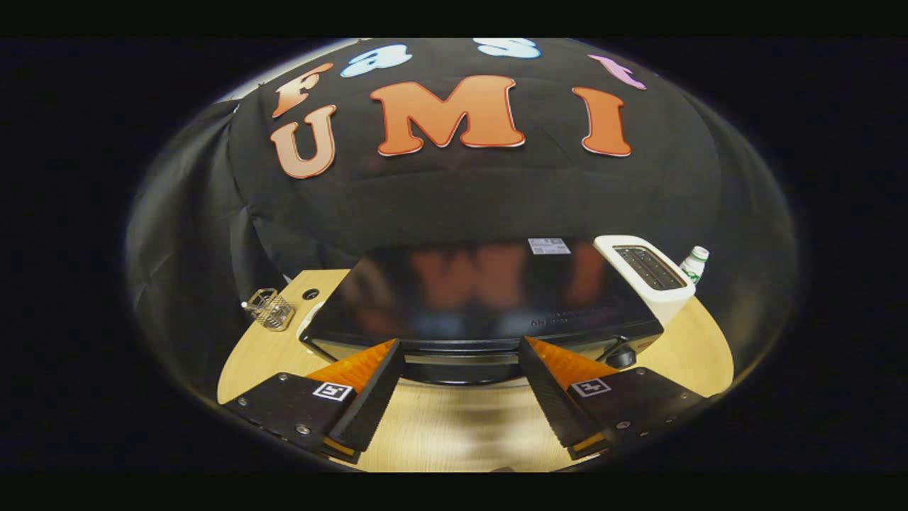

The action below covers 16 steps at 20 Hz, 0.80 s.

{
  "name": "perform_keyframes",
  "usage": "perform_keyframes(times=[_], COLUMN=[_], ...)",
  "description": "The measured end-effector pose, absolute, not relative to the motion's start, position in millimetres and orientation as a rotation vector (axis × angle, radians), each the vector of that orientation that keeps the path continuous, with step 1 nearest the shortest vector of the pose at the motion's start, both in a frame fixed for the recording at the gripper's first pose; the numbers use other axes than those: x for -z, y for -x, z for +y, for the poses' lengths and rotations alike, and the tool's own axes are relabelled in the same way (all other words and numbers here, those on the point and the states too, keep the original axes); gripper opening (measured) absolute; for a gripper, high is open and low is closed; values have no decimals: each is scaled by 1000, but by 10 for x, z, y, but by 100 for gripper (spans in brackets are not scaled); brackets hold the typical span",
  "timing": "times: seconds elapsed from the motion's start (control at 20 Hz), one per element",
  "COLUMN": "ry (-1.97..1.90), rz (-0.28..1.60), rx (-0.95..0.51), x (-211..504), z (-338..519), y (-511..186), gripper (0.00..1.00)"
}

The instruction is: Open the toaster oven, put the food inside, and close the toaster oven door.

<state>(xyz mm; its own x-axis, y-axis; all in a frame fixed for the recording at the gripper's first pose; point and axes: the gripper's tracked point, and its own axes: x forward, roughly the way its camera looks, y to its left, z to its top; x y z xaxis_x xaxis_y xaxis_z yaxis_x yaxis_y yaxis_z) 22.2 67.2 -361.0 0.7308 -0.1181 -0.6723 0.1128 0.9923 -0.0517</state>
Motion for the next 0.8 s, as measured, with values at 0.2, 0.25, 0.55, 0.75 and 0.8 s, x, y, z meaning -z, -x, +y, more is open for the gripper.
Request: perform_keyframes(times=[0.2, 0.25, 0.55, 0.75, 0.8], ry=[61, 64, 69, 51, 49], rz=[668, 642, 606, 661, 674], rx=[151, 152, 150, 133, 126], x=[3577, 3585, 3598, 3657, 3666], z=[713, 716, 751, 801, 812], y=[-204, -191, 64, 403, 475], gripper=[95, 96, 96, 95, 95])
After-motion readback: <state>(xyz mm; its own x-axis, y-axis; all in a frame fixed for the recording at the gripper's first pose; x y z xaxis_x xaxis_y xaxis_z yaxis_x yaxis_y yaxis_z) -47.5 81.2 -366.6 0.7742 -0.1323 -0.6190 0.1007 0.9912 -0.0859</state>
